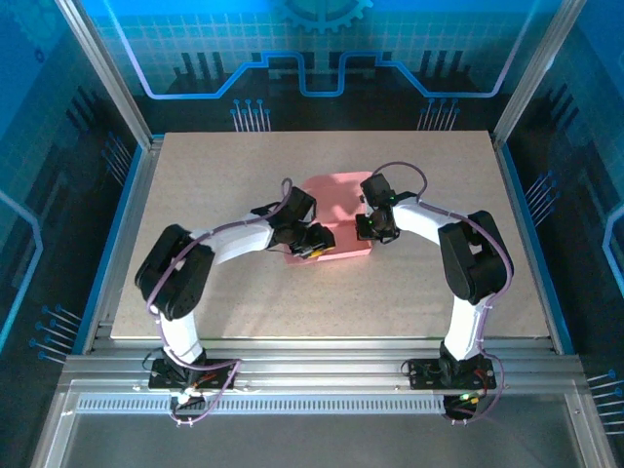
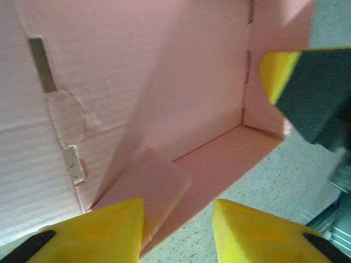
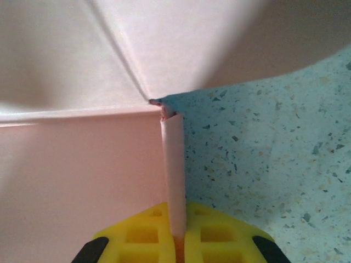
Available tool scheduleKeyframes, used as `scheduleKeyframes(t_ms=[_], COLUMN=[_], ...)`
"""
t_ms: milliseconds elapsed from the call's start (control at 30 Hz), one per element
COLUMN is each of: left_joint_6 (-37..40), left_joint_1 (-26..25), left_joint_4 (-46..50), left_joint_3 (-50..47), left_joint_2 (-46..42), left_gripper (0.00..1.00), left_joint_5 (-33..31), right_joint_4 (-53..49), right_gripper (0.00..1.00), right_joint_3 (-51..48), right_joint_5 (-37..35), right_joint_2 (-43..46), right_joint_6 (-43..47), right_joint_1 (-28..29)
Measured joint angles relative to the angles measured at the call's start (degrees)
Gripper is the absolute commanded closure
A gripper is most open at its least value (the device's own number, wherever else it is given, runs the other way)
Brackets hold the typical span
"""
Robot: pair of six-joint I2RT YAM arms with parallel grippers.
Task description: Fold the paper box
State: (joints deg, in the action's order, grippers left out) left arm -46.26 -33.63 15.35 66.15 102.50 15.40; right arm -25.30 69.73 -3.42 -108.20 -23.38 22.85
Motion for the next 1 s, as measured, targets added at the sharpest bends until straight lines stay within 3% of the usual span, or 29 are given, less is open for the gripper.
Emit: scheduleKeyframes(t_ms=[233,400,500,600,800,1000], left_joint_6=[3.3,5.01,6.54,7.26,5.84,0.9], left_joint_1=[0.11,6.93,13.68,19.12,26.86,27.76], left_joint_4=[-1.01,-1.84,-2.58,-3.26,-10.36,-27.76], left_joint_3=[-7.76,-14.27,-19.12,-23.89,-28.63,-30.4], left_joint_2=[-18.29,-28.17,-32.33,-35.98,-36.37,-27.89], left_gripper=[0.39,0.36,0.12,0.01,0.01,0.02], left_joint_5=[-12.17,-15.02,-15.5,-15.58,-8.11,5.29], right_joint_4=[0.79,2.03,3.23,4.5,7.87,10.45], right_gripper=[1.0,1.0,1.0,1.0,1.0,1.0], right_joint_3=[-1.14,-2.86,-3.85,-4.83,-5.84,-5.99], right_joint_5=[0.37,2.93,6.36,11.23,24.39,35.47], right_joint_2=[1.38,5.64,8.96,12.15,15.54,15.96], right_joint_6=[-0.59,0.17,0.52,0.5,-0.44,-2.58], right_joint_1=[-0.31,-2.51,-5.01,-7.56,-10.69,-11.54])
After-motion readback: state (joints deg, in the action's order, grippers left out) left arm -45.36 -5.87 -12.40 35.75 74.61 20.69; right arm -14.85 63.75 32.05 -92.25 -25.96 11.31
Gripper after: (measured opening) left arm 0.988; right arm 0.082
